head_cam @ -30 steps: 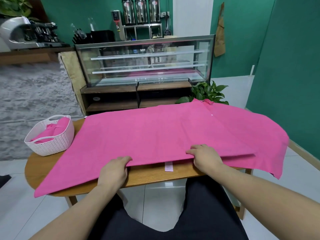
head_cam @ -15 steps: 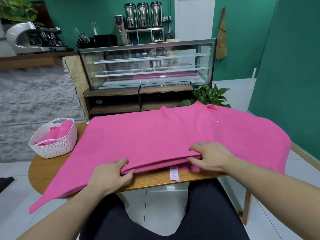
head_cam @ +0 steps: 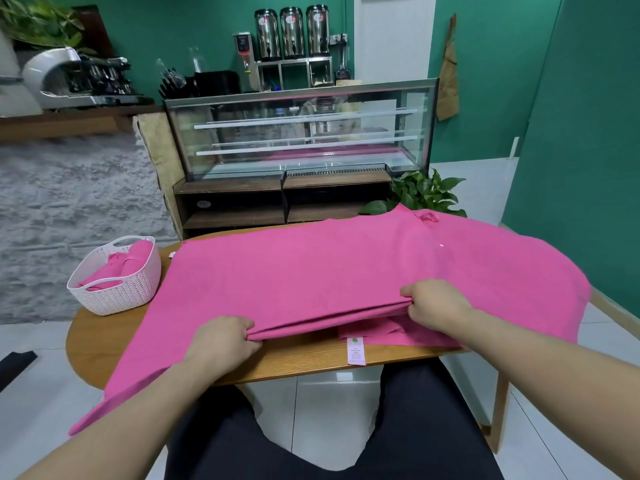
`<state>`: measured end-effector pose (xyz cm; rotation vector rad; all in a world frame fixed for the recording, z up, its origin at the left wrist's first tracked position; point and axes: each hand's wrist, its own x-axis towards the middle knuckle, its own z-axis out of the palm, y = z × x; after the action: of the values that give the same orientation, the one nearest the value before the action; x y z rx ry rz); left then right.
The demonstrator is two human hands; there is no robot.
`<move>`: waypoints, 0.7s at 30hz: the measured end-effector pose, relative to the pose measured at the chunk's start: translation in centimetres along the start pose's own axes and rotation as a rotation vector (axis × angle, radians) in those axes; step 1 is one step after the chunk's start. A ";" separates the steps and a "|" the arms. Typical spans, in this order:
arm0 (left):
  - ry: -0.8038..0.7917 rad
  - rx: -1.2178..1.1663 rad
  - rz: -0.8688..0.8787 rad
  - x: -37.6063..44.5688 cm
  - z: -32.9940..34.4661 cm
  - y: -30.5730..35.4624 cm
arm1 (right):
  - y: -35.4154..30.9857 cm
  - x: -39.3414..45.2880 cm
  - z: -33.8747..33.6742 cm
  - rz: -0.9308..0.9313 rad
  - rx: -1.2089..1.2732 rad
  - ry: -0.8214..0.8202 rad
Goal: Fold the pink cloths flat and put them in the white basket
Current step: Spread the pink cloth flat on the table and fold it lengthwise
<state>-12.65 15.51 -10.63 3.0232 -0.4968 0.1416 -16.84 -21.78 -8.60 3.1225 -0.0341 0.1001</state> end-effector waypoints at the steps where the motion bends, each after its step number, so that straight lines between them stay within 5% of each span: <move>1: 0.001 0.011 -0.018 0.0 -0.1 0.0 | 0.0 0.0 -0.2 -0.006 -0.005 -0.008; 10: -0.073 -0.072 -0.042 -0.2 -1.4 -0.9 | -0.1 -0.3 -2.3 -0.087 -0.002 -0.080; 17: -0.078 -0.426 0.025 0.2 -2.0 -2.1 | 0.4 1.6 -3.2 -0.009 0.302 0.197; 21: 0.118 -0.524 0.033 2.2 -2.1 -2.2 | -0.2 3.9 -3.5 0.053 0.354 0.233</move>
<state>-9.99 17.10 -8.43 2.4811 -0.4829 0.1611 -13.19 -21.62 -4.83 3.4350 -0.1069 0.5245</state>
